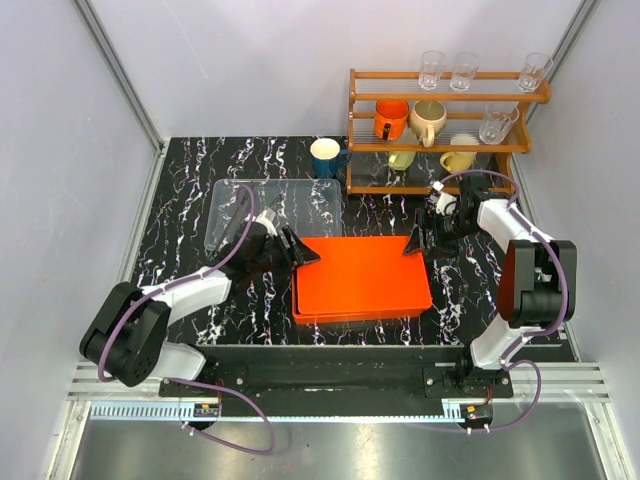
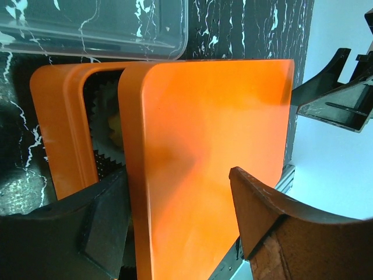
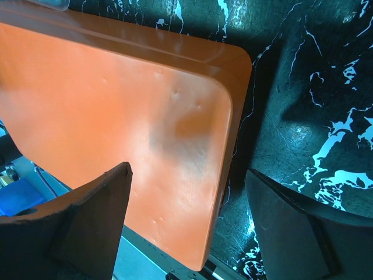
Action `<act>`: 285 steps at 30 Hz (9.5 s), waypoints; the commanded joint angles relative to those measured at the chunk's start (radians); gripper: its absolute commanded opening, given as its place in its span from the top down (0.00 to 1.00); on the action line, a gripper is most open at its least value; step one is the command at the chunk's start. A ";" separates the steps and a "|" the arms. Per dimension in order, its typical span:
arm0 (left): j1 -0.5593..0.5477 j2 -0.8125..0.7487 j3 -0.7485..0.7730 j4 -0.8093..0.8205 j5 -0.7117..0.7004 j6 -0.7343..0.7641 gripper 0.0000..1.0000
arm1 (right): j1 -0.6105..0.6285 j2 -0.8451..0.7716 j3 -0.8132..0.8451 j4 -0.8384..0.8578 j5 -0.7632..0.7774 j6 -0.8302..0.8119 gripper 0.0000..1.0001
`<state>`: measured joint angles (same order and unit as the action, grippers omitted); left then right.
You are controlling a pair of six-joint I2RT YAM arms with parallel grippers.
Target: Pack the cookies
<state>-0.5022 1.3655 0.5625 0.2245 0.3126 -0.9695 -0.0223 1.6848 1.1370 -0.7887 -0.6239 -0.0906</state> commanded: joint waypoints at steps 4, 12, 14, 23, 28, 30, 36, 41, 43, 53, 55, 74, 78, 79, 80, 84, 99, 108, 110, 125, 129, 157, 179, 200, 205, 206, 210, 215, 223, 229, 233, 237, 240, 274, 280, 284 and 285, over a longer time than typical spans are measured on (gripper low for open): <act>0.021 -0.062 0.010 0.032 -0.040 0.037 0.32 | 0.016 0.000 0.030 0.016 0.013 -0.006 0.13; 0.042 -0.092 0.010 0.012 -0.046 0.055 0.32 | 0.053 -0.004 0.046 0.009 0.024 0.002 0.13; 0.048 -0.097 0.010 0.007 -0.052 0.063 0.32 | 0.058 -0.002 0.052 0.009 0.024 0.002 0.13; 0.079 -0.117 0.007 -0.014 -0.075 0.098 0.32 | 0.071 -0.007 0.056 0.003 0.027 0.000 0.14; 0.087 -0.123 0.007 -0.027 -0.081 0.112 0.32 | 0.081 -0.008 0.058 0.002 0.035 -0.001 0.14; 0.090 -0.123 0.007 -0.028 -0.084 0.115 0.32 | 0.082 -0.010 0.063 0.000 0.038 -0.001 0.14; 0.090 -0.123 0.005 -0.037 -0.089 0.132 0.32 | 0.099 -0.011 0.075 -0.004 0.056 -0.003 0.14; 0.090 -0.123 -0.003 -0.042 -0.089 0.147 0.32 | 0.101 -0.011 0.081 -0.006 0.062 -0.003 0.14; 0.091 -0.120 -0.007 -0.040 -0.090 0.155 0.32 | 0.105 -0.014 0.084 -0.009 0.064 -0.004 0.14; 0.091 -0.100 -0.044 0.002 -0.079 0.178 0.40 | 0.119 -0.019 0.090 -0.009 0.069 -0.006 0.14; 0.091 -0.098 -0.050 0.009 -0.081 0.181 0.40 | 0.124 -0.019 0.093 -0.009 0.069 -0.006 0.14; 0.088 -0.054 -0.076 0.056 -0.069 0.175 0.41 | 0.148 -0.019 0.092 -0.004 0.092 -0.011 0.14; 0.085 -0.040 -0.075 0.062 -0.061 0.170 0.39 | 0.148 -0.020 0.090 -0.001 0.093 -0.011 0.14; 0.085 -0.034 -0.073 0.067 -0.058 0.169 0.39 | 0.150 -0.019 0.089 0.000 0.093 -0.011 0.14; 0.083 -0.031 -0.070 0.065 -0.052 0.166 0.39 | 0.150 -0.017 0.087 0.000 0.095 -0.011 0.14; 0.083 -0.017 -0.065 0.067 -0.040 0.166 0.40 | 0.153 -0.016 0.083 0.005 0.096 -0.011 0.14; 0.085 0.020 -0.087 0.075 -0.055 0.153 0.54 | 0.153 -0.014 0.066 0.016 0.112 -0.017 0.14; 0.090 0.087 -0.087 0.079 -0.060 0.147 0.62 | 0.154 -0.019 0.069 0.020 0.128 -0.020 0.15; 0.090 0.109 -0.072 0.078 -0.046 0.147 0.65 | 0.153 -0.020 0.073 0.019 0.139 -0.018 0.15; 0.080 0.100 -0.065 0.092 -0.046 0.150 0.75 | 0.154 -0.051 0.075 0.014 0.171 -0.011 0.16; 0.079 0.061 -0.067 0.084 -0.044 0.170 0.55 | 0.153 -0.069 0.070 0.009 0.176 -0.014 0.15; 0.102 0.015 0.126 -0.149 0.309 0.373 0.16 | 0.153 -0.246 0.075 -0.069 0.185 -0.158 0.01; 0.100 -0.060 0.050 -0.407 0.379 0.597 0.11 | 0.229 -0.211 -0.006 -0.004 0.291 -0.201 0.01; 0.097 0.087 0.023 -0.283 0.362 0.548 0.50 | 0.254 -0.218 -0.049 0.034 0.343 -0.202 0.02; 0.096 0.118 0.028 -0.271 0.358 0.551 0.65 | 0.255 -0.218 -0.062 0.040 0.352 -0.201 0.02; 0.094 0.121 0.025 -0.267 0.358 0.551 0.66 | 0.255 -0.217 -0.068 0.045 0.354 -0.199 0.02; 0.082 0.119 0.017 -0.258 0.344 0.554 0.70 | 0.257 -0.224 -0.071 0.046 0.362 -0.198 0.02; 0.062 0.158 0.030 -0.260 0.345 0.566 0.71 | 0.260 -0.226 -0.068 0.034 0.365 -0.205 0.02; 0.062 0.113 0.034 -0.278 0.327 0.594 0.47 | 0.274 -0.243 -0.071 0.023 0.363 -0.225 0.02; 0.062 0.044 0.042 -0.304 0.312 0.617 0.32 | 0.305 -0.263 -0.097 0.034 0.382 -0.235 0.03; 0.062 0.009 0.039 -0.312 0.303 0.626 0.28 | 0.337 -0.274 -0.094 0.022 0.394 -0.233 0.03; 0.063 -0.012 0.028 -0.301 0.336 0.617 0.22 | 0.367 -0.254 -0.106 0.028 0.420 -0.228 0.03; 0.063 -0.011 0.011 -0.269 0.384 0.597 0.18 | 0.384 -0.228 -0.112 0.035 0.461 -0.224 0.03; -0.047 0.141 0.036 -0.143 0.459 0.541 0.31 | 0.475 -0.066 -0.111 0.078 0.610 -0.221 0.06; -0.045 0.121 0.037 -0.146 0.454 0.549 0.34 | 0.476 -0.060 -0.106 0.078 0.610 -0.222 0.06; -0.045 0.110 0.043 -0.151 0.462 0.555 0.33 | 0.479 -0.073 -0.109 0.077 0.610 -0.222 0.06; -0.045 0.104 0.045 -0.152 0.462 0.557 0.30 | 0.478 -0.076 -0.109 0.077 0.610 -0.222 0.06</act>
<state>-0.5346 1.4929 0.5701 0.0128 0.7898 -0.4404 0.4423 1.5513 1.0813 -0.6918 -0.0700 -0.3061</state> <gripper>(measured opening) 0.670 0.941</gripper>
